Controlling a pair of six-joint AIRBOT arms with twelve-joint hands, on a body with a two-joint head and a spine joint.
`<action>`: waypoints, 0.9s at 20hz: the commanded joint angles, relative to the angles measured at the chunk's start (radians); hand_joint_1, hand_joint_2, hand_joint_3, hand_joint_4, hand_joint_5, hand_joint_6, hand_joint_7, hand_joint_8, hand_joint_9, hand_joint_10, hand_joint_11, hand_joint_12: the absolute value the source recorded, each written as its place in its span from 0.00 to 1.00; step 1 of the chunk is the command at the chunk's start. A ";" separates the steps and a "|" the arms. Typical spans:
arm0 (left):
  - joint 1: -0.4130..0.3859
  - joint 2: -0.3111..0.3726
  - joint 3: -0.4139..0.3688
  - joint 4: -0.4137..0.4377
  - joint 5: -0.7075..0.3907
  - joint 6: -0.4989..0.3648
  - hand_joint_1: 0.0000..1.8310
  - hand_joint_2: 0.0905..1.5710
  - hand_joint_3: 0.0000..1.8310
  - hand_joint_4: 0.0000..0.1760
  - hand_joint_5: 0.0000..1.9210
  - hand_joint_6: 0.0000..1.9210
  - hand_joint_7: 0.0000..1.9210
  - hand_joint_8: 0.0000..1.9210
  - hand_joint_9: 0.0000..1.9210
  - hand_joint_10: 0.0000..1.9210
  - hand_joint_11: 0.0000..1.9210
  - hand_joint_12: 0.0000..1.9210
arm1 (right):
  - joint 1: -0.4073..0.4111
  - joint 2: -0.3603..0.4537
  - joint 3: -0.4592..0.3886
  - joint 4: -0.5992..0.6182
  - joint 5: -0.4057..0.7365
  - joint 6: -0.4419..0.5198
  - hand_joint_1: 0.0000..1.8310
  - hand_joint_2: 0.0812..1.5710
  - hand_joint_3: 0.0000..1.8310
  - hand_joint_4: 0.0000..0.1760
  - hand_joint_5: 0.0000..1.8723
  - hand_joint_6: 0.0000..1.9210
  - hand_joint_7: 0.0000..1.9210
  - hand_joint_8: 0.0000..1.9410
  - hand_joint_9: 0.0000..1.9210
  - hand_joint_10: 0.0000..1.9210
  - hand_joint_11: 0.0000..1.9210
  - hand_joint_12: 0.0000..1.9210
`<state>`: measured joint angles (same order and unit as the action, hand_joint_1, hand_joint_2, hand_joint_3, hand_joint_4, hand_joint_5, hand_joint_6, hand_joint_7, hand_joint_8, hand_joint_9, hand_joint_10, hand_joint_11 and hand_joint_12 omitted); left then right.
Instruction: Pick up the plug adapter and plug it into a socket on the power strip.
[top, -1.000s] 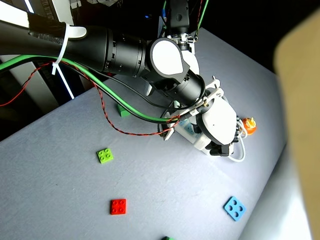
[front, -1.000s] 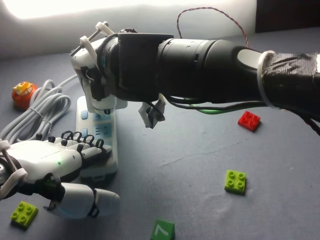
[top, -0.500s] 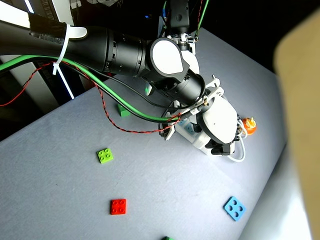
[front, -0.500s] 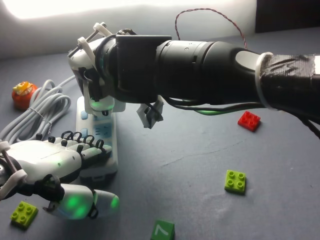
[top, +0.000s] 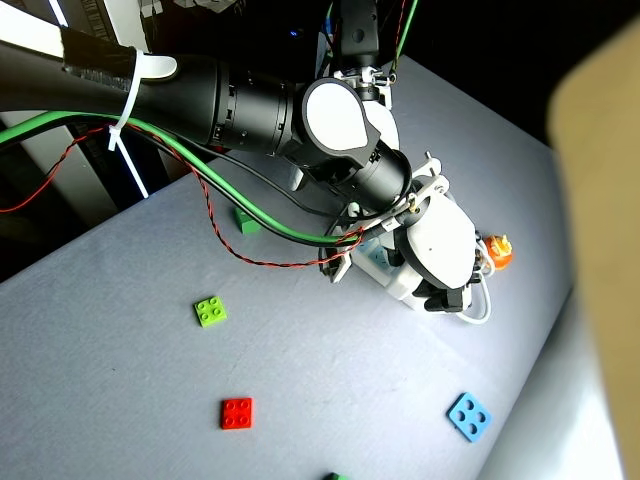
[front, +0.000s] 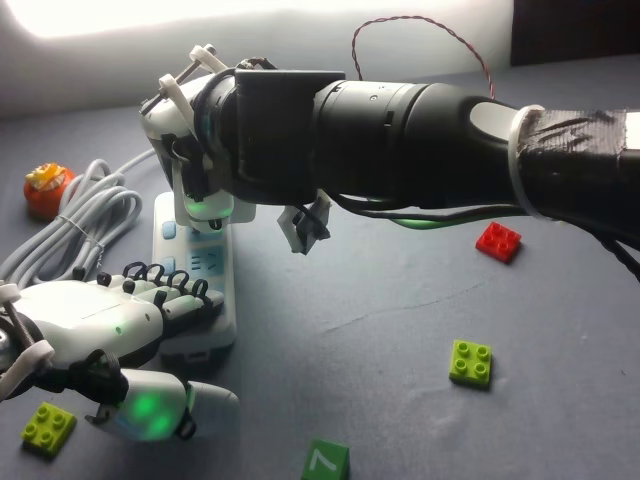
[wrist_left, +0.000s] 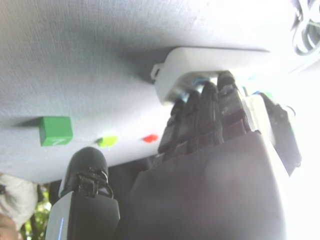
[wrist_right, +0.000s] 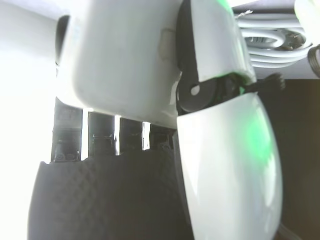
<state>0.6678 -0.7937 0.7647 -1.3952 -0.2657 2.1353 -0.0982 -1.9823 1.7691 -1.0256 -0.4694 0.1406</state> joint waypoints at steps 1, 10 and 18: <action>0.018 -0.009 -0.001 -0.018 0.065 0.003 0.00 0.74 0.00 0.00 0.03 0.00 0.02 0.00 0.00 0.00 0.00 0.00 | 0.011 0.003 0.003 -0.047 0.039 -0.006 0.70 0.67 0.00 0.00 0.54 0.40 0.58 0.48 0.48 0.48 0.27 0.64; 0.013 -0.016 0.006 -0.018 0.073 0.008 0.00 0.74 0.00 0.00 0.02 0.00 0.00 0.00 0.00 0.00 0.00 0.00 | 0.002 -0.008 0.008 -0.047 0.056 -0.018 0.69 0.66 0.00 0.00 0.55 0.39 0.60 0.43 0.60 0.18 0.35 0.52; 0.011 -0.018 0.008 -0.018 0.074 0.009 0.00 0.74 0.00 0.00 0.02 0.00 0.01 0.00 0.00 0.00 0.00 0.00 | -0.001 -0.052 0.077 -0.047 0.083 -0.007 0.76 0.64 0.00 0.00 0.56 0.39 0.63 0.33 0.55 0.48 0.42 0.47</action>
<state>0.6708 -0.7959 0.7731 -1.3922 -0.2584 2.1429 -0.1055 -2.0342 1.8431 -1.0256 -0.4526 0.1268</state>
